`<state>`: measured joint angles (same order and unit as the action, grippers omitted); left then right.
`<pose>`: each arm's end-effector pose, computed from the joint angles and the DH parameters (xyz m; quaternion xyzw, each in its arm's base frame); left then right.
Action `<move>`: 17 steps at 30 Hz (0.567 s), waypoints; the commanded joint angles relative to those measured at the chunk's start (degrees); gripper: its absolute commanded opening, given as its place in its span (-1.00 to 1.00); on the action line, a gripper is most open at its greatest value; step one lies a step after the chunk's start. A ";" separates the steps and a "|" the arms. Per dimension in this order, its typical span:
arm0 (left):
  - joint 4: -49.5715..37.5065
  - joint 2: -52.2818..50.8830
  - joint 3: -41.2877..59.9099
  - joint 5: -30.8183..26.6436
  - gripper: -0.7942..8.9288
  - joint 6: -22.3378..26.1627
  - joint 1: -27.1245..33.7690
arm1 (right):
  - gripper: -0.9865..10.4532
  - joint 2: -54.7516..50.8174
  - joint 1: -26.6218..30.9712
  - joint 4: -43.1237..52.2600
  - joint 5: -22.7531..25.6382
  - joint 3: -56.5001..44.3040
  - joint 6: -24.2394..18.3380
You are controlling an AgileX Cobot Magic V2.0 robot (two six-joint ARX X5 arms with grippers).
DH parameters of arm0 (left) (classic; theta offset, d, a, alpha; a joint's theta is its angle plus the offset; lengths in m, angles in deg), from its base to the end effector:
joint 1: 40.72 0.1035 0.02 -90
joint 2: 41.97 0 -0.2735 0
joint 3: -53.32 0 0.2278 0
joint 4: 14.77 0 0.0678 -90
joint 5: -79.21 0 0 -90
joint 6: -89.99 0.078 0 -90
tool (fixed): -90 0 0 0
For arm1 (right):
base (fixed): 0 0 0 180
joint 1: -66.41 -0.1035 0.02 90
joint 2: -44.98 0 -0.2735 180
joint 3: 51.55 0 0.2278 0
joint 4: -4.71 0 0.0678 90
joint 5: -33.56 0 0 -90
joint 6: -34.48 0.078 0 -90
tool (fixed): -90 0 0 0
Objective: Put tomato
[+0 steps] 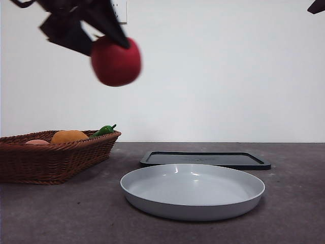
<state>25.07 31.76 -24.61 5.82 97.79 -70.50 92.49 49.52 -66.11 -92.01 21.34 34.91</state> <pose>0.2375 -0.1616 0.2997 0.0945 0.2778 -0.3948 0.8707 0.1142 0.0821 0.3093 0.0658 0.3826 0.4062 0.8272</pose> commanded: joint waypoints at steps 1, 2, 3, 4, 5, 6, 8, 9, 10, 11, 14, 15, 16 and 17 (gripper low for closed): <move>-0.92 2.91 -0.83 0.17 -0.33 -0.57 -4.20 | -0.12 0.37 -0.28 0.13 0.07 1.09 -0.42; -1.18 3.74 -0.83 0.17 -0.33 -0.55 -5.31 | -0.12 0.37 -0.28 0.13 0.07 1.09 -0.42; -1.51 4.59 -0.83 0.15 -0.33 -0.55 -6.27 | -0.12 0.37 -0.28 0.13 0.07 1.09 -0.42; -2.16 5.99 -0.83 0.15 -0.33 -0.55 -7.54 | -0.12 0.37 -0.28 0.13 0.07 1.09 -0.42; -2.69 7.08 -0.83 0.15 -0.33 -0.55 -8.46 | -0.12 0.37 -0.28 0.13 0.13 1.09 -0.42; -3.23 8.15 -0.83 0.15 -0.33 -0.55 -9.31 | -0.12 0.37 -0.28 0.13 0.28 1.09 -0.39; -4.44 10.73 -0.83 0.15 -0.33 -0.55 -11.06 | -0.12 0.37 -0.28 0.00 1.16 1.09 -0.39; -4.98 11.87 -0.83 0.15 -0.33 -0.52 -11.72 | -0.12 0.37 -0.28 -0.11 1.31 1.09 -0.42; -5.70 13.20 -0.83 0.13 -0.33 -0.42 -12.48 | -0.12 0.37 -0.28 -0.24 1.33 1.09 -0.42; -6.32 14.32 -0.83 0.11 -0.33 -0.31 -12.98 | -0.12 0.37 -0.28 -0.26 1.33 1.09 -0.39; -8.07 18.12 -0.83 -0.17 -0.33 0.68 -14.58 | -0.12 0.35 -0.28 -0.31 1.31 1.09 -0.39; -8.66 19.78 -0.83 -0.42 -0.33 1.11 -15.13 | -0.12 0.35 -0.28 -0.35 1.31 1.09 -0.39; -9.22 21.07 -0.83 -0.70 -0.33 1.53 -15.52 | -0.12 0.35 -0.28 -0.39 1.33 1.09 -0.39; -9.75 22.51 -0.83 -1.22 -0.33 2.27 -15.82 | -0.12 0.35 -0.28 -0.44 1.33 1.09 -0.39</move>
<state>16.13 53.24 -24.61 4.70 98.66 -85.73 92.49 49.52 -66.77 -90.75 21.34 34.91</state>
